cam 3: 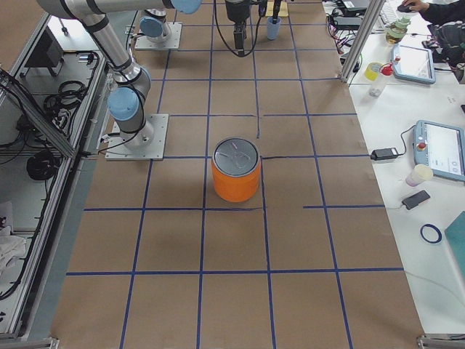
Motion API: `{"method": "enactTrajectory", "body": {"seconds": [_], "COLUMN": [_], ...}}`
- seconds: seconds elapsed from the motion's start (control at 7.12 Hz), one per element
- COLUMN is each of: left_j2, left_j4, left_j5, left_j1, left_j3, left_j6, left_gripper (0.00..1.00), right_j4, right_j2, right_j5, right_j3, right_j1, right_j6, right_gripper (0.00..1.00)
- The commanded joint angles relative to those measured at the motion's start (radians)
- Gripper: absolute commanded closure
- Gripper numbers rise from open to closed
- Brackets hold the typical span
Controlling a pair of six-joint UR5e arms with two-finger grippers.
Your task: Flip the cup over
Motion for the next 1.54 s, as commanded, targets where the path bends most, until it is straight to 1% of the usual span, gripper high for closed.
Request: {"method": "enactTrajectory", "body": {"seconds": [0.0, 0.14, 0.28, 0.42, 0.56, 0.98, 1.26, 1.4], "left_j2": [0.157, 0.235, 0.298, 0.347, 0.376, 0.412, 0.414, 0.414], "left_j4": [-0.18, -0.277, -0.317, -0.33, -0.341, -0.358, -0.345, -0.342], "left_j5": [0.0, 0.014, 0.021, 0.011, 0.009, 0.017, 0.015, 0.015], "left_j1": [-0.015, -0.065, -0.122, -0.146, -0.146, -0.146, -0.141, -0.143], "left_j3": [0.018, 0.01, 0.007, 0.0, -0.005, -0.008, -0.049, -0.05], "left_j6": [-0.037, -0.074, -0.159, -0.235, -0.245, -0.24, -0.235, -0.235], "left_gripper": [0.0, 0.0, 0.0, 0.0, 0.0, 0.0, 0.0, 0.0], "right_j4": [0.001, -0.001, -0.001, 0.001, 0.001, 0.001, 0.001, -0.001], "right_j2": [0.0, 0.0, -0.001, -0.001, -0.001, -0.001, -0.001, -0.001], "right_j5": [0.0, 0.001, 0.001, 0.001, 0.001, 0.001, 0.001, 0.001], "right_j3": [0.0, 0.002, 0.0, 0.0, 0.0, 0.0, 0.0, 0.0], "right_j1": [0.0, 0.0, 0.0, 0.0, 0.0, 0.0, 0.0, 0.0], "right_j6": [0.0, 0.0, 0.0, 0.0, 0.0, 0.0, 0.0, 0.0], "right_gripper": [0.0, 0.0, 0.0, 0.0, 0.0, 0.0, 0.0, 0.0]}}
